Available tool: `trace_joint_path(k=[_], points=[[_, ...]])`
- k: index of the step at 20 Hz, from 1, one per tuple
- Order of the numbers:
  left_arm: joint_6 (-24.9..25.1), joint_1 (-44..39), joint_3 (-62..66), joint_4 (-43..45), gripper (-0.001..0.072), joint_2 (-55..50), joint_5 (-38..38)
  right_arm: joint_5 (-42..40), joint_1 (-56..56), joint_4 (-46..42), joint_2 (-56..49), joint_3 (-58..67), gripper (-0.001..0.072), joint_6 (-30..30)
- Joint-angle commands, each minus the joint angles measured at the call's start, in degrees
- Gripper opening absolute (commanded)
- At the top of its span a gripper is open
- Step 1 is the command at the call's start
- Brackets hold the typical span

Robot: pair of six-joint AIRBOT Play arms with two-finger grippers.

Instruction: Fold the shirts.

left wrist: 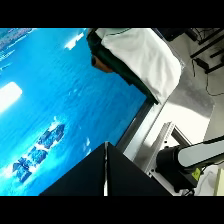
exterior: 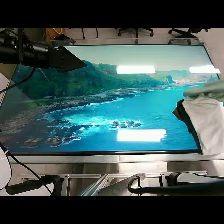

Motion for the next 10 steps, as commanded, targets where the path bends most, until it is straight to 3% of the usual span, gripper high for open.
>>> trace_joint_path(k=[1,7,8,9,10], points=[[0.09,-0.02,-0.02,0.02,0.0015,0.02,-0.09,7.43,-3.06,-9.73,2.99,-3.69,0.0013,3.39],[0.39,-0.02,-0.02,0.04,0.0015,0.0,-1.07,7.37,-3.06,-22.32,10.29,-20.9,0.0019,3.17],[0.83,-0.02,-0.02,0.04,0.0016,0.0,-1.07,7.34,-3.08,-24.28,11.23,-24.65,0.0116,3.19],[1.27,-0.02,-0.02,0.04,0.0015,0.0,-1.07,7.34,-3.08,-25.55,11.67,-27.5,0.035,3.21],[1.27,-0.02,-0.02,0.07,0.0016,0.0,-1.05,7.32,-3.06,-26.32,11.58,-29.22,0.0458,3.19]])
